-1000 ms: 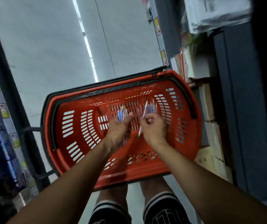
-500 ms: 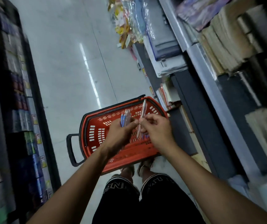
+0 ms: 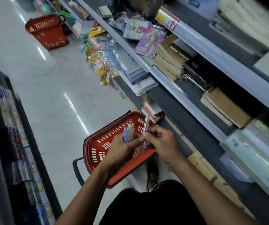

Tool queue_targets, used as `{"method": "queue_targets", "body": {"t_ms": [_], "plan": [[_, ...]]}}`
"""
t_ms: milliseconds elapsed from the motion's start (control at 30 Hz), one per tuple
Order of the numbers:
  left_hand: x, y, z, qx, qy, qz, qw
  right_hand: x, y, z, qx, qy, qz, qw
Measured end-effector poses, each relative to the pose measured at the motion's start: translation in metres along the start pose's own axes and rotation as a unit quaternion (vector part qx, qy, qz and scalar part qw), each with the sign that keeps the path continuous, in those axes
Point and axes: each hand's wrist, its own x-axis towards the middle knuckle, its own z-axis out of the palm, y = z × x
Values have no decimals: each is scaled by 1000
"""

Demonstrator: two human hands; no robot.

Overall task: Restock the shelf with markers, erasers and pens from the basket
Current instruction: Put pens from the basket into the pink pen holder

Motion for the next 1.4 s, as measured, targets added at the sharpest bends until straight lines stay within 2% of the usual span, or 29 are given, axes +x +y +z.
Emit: {"method": "queue_targets", "body": {"t_ms": [267,533,700,1233,1400], "plan": [[-36,-3,24,4,-161,-15,987,-100,9,0,56,130,1,990],[-63,-7,90,13,-304,-61,951,-190,14,-30,155,270,-1,950],[-82,-10,149,4,-331,-100,938,-245,25,-64,179,321,-15,930],[-209,-90,434,83,-341,-51,935,-482,109,-246,212,446,-29,869],[-235,-99,498,103,-350,-40,930,-532,125,-299,207,474,-33,855]]}}
